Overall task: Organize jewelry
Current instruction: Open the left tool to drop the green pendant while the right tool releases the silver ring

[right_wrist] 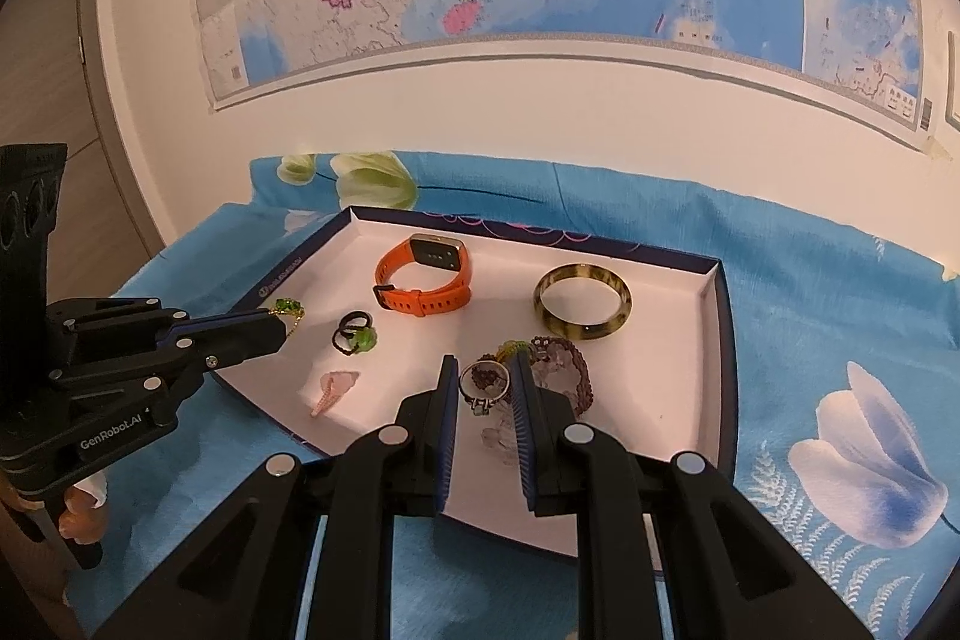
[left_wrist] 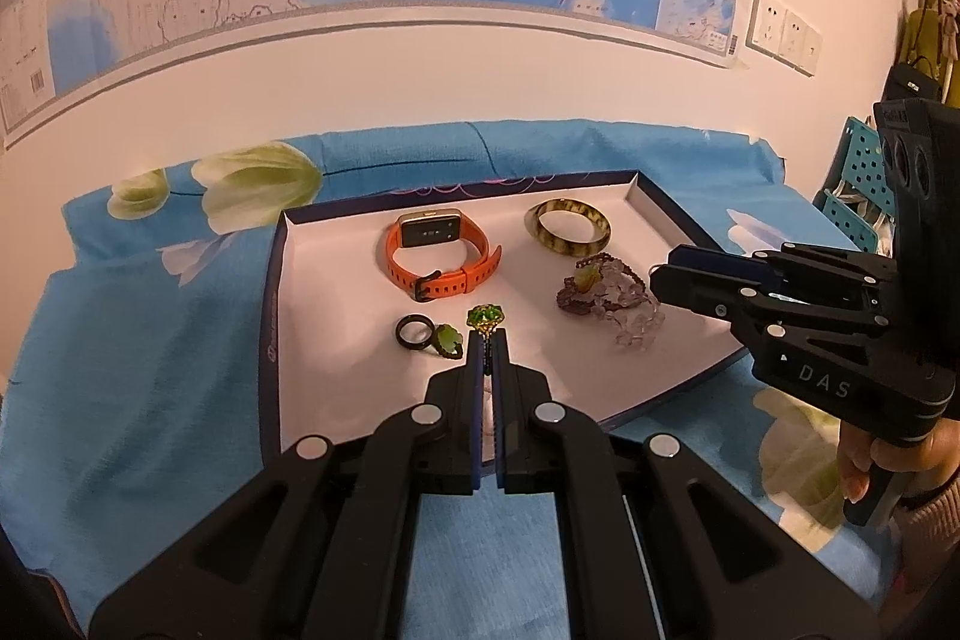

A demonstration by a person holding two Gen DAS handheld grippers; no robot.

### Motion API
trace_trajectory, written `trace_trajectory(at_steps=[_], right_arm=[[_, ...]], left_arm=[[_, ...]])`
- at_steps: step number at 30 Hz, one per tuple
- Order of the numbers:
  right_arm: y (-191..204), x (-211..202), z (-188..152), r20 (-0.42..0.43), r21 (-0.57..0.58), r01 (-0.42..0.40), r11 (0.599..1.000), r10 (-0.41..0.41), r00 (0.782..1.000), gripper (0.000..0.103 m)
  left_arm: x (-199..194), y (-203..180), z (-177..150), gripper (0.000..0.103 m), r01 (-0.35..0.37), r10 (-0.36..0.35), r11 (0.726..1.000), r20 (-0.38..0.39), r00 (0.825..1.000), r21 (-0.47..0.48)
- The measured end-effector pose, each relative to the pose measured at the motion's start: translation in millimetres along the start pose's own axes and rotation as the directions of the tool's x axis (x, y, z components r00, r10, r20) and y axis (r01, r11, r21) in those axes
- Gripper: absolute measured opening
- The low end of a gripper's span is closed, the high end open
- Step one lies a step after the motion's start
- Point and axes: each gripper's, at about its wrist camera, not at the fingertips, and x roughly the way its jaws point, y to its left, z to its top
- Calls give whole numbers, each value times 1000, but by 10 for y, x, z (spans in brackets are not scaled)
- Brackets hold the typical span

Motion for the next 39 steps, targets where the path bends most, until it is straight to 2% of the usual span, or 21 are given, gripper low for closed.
trace_trajectory(at_steps=[29, 35, 38, 39], right_arm=[[-42, 407, -7, -100, 13, 36, 999, -34, 994, 16], [-59, 423, -9, -104, 24, 41, 999, -38, 994, 17], [-60, 405, -13, -97, 26, 42, 999, -40, 995, 19], [-65, 403, -14, -95, 28, 42, 999, -39, 995, 24]], left_arm=[[343, 60, -46, 3, -18, 15, 999, -85, 996, -36], [333, 56, -58, 7, -26, 22, 999, -83, 996, -41], [319, 46, -64, 14, -27, 24, 999, -79, 997, -38], [308, 42, -68, 17, -27, 24, 999, -77, 997, -37]])
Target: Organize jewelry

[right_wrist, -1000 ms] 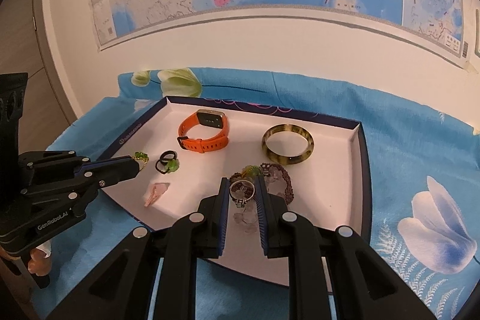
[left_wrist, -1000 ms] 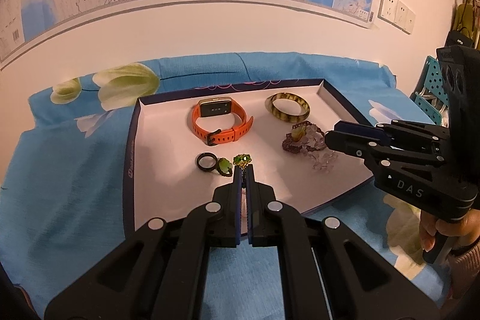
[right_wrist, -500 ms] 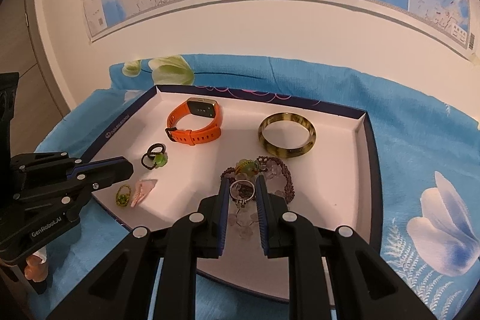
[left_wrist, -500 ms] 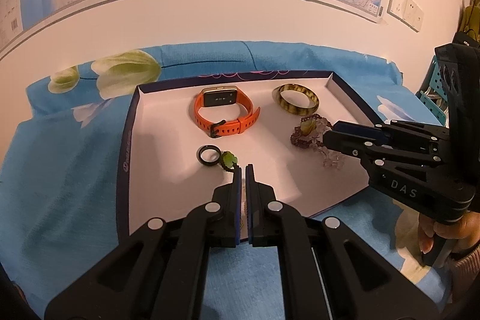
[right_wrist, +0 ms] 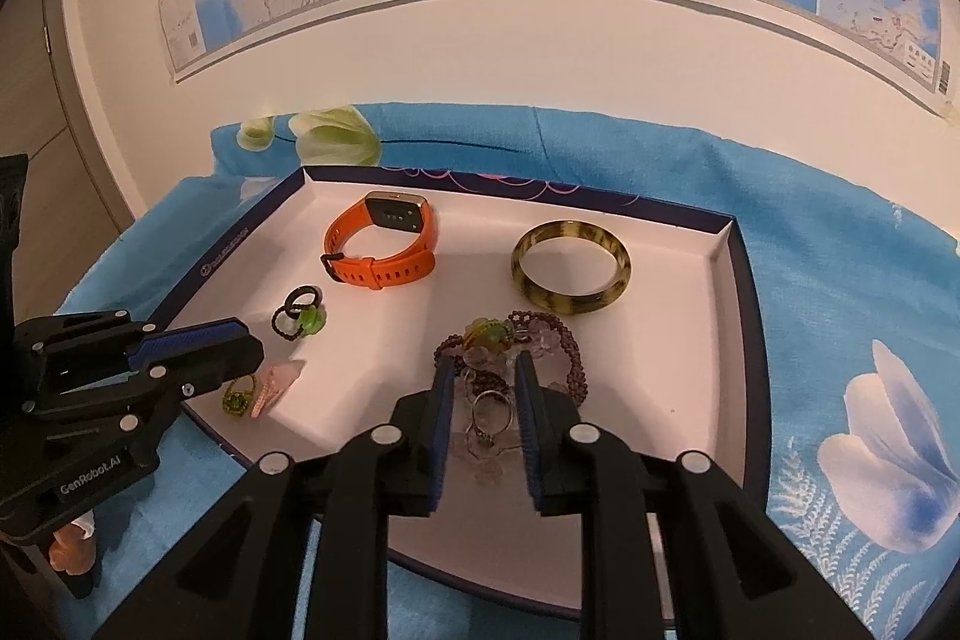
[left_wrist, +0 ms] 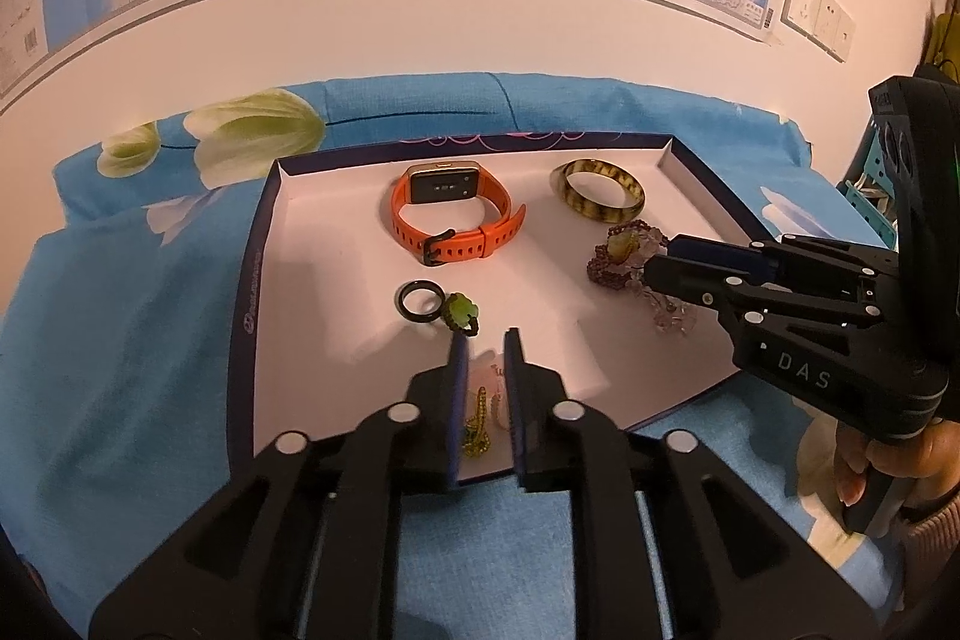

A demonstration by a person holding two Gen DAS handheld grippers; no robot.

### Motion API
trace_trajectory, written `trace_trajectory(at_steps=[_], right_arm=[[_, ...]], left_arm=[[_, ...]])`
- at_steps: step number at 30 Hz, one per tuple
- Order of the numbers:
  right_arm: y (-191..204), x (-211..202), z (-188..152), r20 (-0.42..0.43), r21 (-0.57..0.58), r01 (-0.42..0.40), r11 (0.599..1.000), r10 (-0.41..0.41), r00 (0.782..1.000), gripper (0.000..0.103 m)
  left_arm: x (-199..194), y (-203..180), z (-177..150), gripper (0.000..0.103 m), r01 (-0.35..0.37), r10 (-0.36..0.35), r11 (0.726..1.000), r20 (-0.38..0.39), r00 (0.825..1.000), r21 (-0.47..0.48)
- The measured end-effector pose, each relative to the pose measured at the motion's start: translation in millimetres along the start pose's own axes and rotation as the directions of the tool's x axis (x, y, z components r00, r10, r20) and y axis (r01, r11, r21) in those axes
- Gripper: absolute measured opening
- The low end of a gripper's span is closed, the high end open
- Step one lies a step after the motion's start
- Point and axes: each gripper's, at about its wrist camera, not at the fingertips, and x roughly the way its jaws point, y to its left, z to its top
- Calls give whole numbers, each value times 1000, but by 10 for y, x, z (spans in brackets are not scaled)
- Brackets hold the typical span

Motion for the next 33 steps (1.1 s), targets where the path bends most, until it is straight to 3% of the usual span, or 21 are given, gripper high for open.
trace_trajectory(at_steps=[7, 8, 10, 12, 13, 15, 17, 19, 22, 33], right_arm=[[-35, -94, -36, 24, 23, -5, 1000, 5, 1000, 40], [-38, -123, -43, 31, 26, -5, 1000, 4, 1000, 43], [-40, -188, -50, 48, 33, 2, 999, -4, 999, 54], [-13, -290, -59, 72, 25, 13, 1000, -14, 997, 57], [-4, -334, -64, 81, 24, 17, 1000, -19, 996, 67], [23, -470, -91, 119, 27, 24, 999, -27, 993, 74], [61, -609, -128, 149, 25, 37, 999, -40, 988, 80], [96, -739, -168, 185, 30, 60, 998, -64, 981, 92], [155, -934, -242, 234, 28, 71, 997, -76, 969, 96], [353, -1472, -623, 333, 35, 115, 993, -120, 935, 96]], left_arm=[[-105, 31, -10, 39, -17, 17, 1000, 29, 999, -9], [-132, 35, -12, 47, -21, 22, 1000, 35, 999, -12], [-203, 35, -14, 54, -31, 31, 999, 55, 998, -11], [-312, 30, -21, 73, -49, 50, 999, 87, 995, -10], [-379, 25, -30, 77, -62, 62, 998, 109, 992, -9], [-500, 22, -56, 98, -84, 85, 996, 137, 987, -11], [-651, 34, -95, 98, -104, 107, 994, 176, 979, -23], [-781, 35, -129, 98, -117, 121, 993, 200, 972, -31], [-967, 41, -209, 98, -143, 150, 989, 238, 960, -49], [-1582, -115, -503, 98, -201, 211, 977, 370, 905, -66]])
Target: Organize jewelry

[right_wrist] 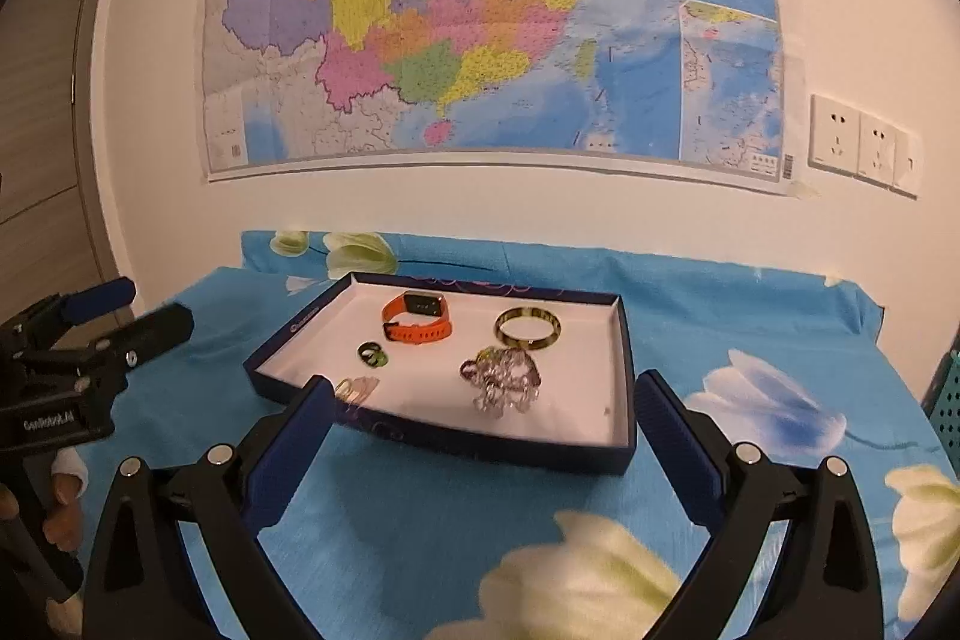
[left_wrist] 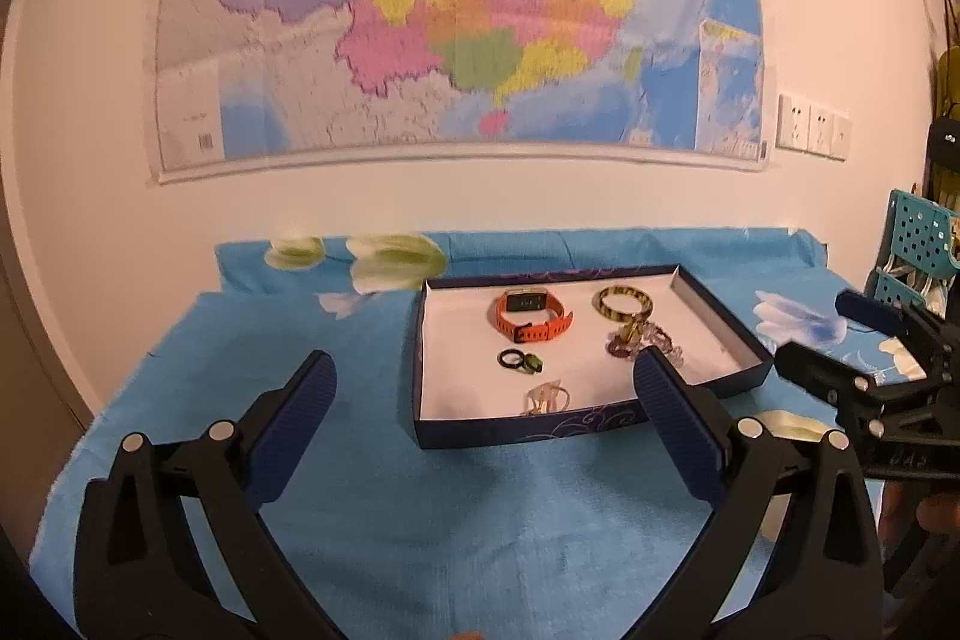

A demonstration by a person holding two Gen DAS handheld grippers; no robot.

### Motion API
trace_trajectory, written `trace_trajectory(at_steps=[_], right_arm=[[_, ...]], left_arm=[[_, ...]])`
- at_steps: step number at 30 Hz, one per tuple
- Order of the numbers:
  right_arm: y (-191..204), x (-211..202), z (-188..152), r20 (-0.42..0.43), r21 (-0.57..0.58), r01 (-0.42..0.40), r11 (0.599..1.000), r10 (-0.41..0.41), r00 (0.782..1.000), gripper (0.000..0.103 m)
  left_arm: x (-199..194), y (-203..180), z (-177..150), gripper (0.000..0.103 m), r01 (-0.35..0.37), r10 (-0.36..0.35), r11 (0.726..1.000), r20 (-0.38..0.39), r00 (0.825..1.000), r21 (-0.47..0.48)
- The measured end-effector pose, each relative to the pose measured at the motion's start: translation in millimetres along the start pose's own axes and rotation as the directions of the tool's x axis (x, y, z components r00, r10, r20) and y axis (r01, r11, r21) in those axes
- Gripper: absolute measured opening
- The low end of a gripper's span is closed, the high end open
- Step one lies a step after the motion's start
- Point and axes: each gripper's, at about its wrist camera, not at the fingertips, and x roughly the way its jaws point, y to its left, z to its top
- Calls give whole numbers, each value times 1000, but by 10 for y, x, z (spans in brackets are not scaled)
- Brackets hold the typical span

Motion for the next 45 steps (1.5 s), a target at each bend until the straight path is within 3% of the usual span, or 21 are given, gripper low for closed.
trace_trajectory(at_steps=[15, 45], right_arm=[[83, -382, -148, 44, 4, 14, 1000, -14, 999, 96], [162, -713, -170, 107, -12, 7, 1000, -5, 994, 96]], left_arm=[[-315, -82, -75, 98, -30, 30, 1000, 22, 999, -3], [-769, -106, -124, 98, -54, 55, 998, 103, 993, -10]])
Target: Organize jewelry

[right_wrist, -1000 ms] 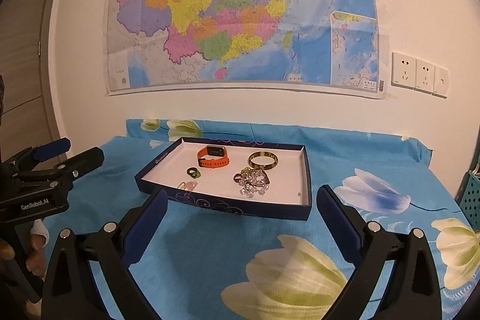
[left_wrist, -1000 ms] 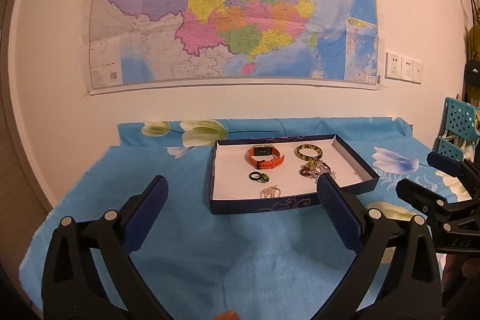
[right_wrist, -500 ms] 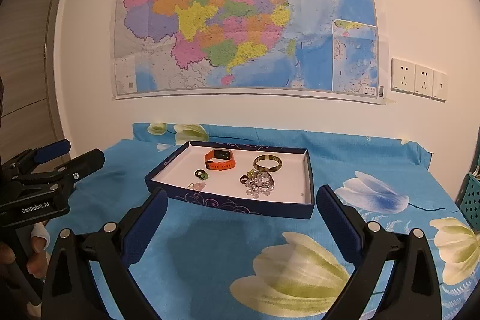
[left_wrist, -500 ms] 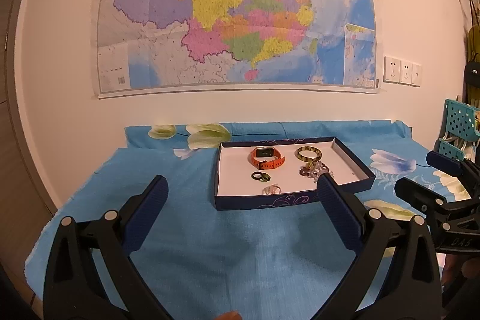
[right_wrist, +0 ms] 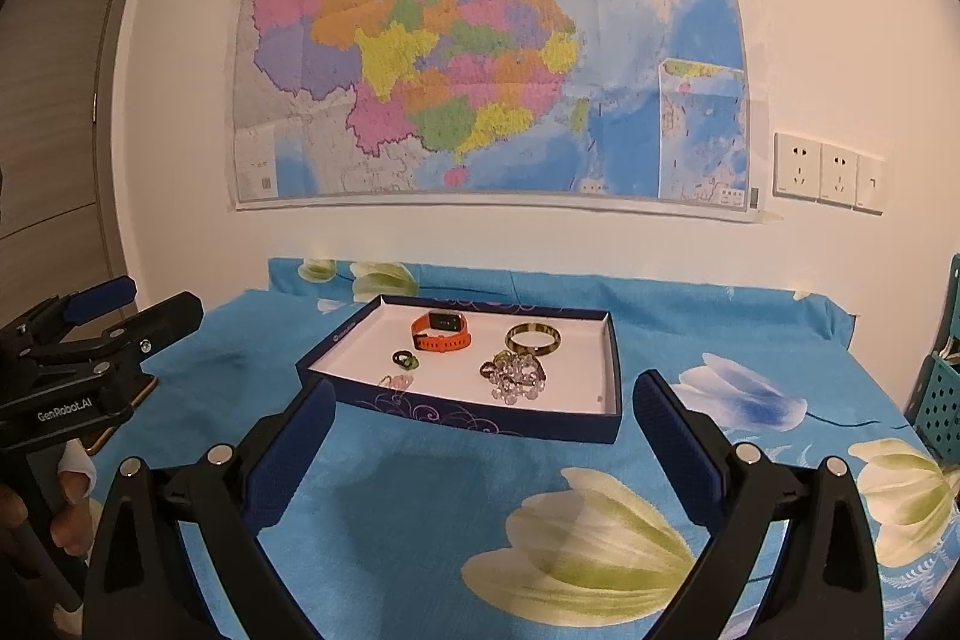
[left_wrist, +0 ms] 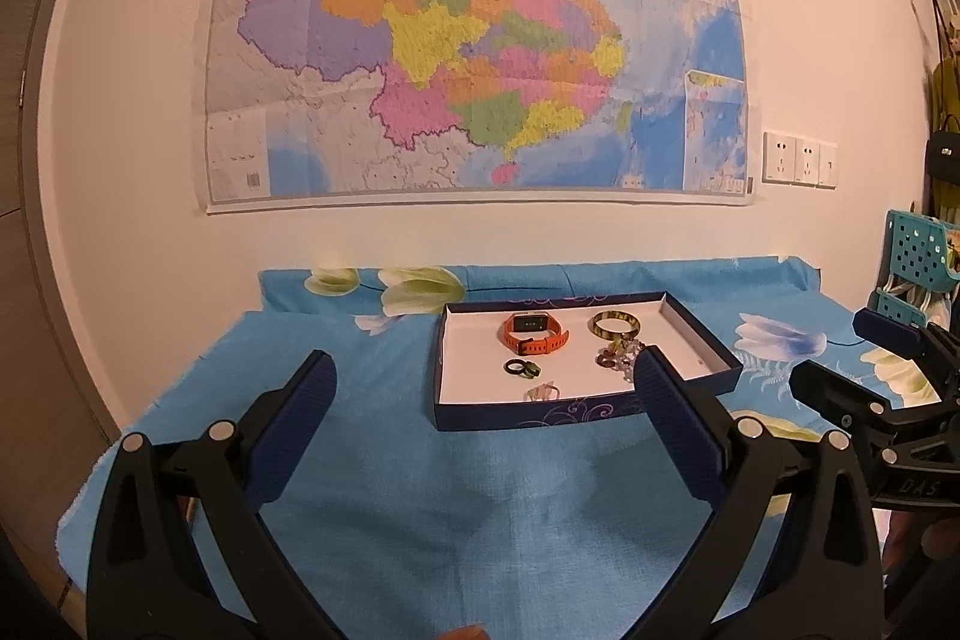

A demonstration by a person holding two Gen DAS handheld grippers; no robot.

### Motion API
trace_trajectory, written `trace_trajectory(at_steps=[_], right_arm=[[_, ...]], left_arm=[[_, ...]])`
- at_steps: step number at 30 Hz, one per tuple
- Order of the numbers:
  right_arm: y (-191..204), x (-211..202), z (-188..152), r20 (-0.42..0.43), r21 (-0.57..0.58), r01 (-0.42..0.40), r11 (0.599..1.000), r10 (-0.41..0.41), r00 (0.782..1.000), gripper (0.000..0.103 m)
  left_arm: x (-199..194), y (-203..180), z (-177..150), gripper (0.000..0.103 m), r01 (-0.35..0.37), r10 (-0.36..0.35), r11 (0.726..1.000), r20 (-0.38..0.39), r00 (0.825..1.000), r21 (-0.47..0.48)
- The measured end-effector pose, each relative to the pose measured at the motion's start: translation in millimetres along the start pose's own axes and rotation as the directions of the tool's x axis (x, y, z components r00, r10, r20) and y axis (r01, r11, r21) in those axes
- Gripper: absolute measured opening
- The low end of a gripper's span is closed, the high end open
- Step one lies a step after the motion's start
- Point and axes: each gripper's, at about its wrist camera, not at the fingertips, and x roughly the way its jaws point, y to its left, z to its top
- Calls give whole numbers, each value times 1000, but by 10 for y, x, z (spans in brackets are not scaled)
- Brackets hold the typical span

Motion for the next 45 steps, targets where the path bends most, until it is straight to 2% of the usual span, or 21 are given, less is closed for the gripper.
trace_trajectory(at_steps=[13, 45], right_arm=[[54, -114, -4, 36, -21, 11, 1000, -10, 999, 96], [53, -111, -25, 30, -18, 8, 1000, -7, 1000, 96]], left_arm=[[-85, 22, 1, 98, 0, 0, 1000, 20, 1000, -5], [-126, 53, -21, 98, -2, 2, 1000, 23, 1000, -8]])
